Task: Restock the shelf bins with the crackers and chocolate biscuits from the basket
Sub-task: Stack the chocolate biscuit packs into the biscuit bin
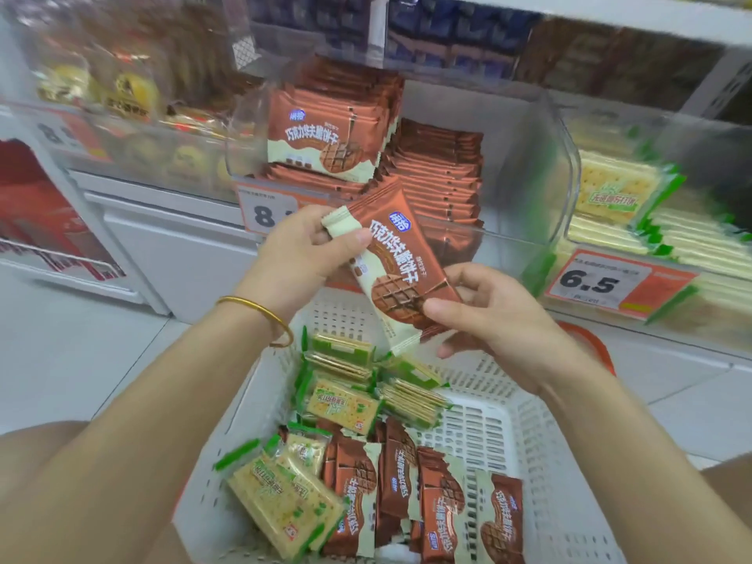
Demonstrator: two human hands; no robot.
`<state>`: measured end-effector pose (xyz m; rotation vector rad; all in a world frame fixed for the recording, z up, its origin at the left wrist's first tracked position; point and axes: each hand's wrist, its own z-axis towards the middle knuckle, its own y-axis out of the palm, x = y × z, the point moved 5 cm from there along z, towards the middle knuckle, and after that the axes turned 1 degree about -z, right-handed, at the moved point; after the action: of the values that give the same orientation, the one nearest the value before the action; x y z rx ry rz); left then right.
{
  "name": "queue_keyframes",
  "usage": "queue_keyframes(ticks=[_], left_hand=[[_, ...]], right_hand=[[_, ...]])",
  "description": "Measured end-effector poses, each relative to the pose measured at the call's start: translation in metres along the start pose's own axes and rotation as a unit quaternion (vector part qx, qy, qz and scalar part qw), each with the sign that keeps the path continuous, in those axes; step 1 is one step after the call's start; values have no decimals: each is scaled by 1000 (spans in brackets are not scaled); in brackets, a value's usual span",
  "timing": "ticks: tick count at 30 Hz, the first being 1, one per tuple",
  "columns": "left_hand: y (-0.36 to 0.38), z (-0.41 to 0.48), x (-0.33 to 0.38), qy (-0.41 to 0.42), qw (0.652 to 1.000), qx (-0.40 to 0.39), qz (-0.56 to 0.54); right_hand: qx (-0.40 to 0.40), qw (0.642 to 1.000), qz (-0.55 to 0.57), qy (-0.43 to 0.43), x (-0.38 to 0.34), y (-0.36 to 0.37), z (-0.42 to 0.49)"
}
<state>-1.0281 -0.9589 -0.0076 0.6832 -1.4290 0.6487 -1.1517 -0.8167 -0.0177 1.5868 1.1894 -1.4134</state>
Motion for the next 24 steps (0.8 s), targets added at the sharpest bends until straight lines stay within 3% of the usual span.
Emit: queue_keyframes(ticks=[4,6,7,9,11,12,17,24], left_hand=[[-17,9,22,46,997,56,-21],[-31,12,33,100,986,122,49],[-40,13,36,136,970,166,118],[-53,12,42,210,902,225,301],[-57,13,39,241,836,217,442],[-57,15,34,239,823,199,476],[-46,16,18,195,816,140,525],[-41,16,17,190,818,133,527]], right_hand=[[81,995,-15,-64,-31,3,19],[119,987,-26,-100,-57,2,33],[141,981,-53,-118,-70,0,40],[176,965,-124,-149,-94,-2,60],[187,948,-191,-172,-110,0,85],[189,939,-226,-176,-113,2,99],[183,904,-344,-177,-104,23,154],[280,825,-467,-151,-96,34,163]])
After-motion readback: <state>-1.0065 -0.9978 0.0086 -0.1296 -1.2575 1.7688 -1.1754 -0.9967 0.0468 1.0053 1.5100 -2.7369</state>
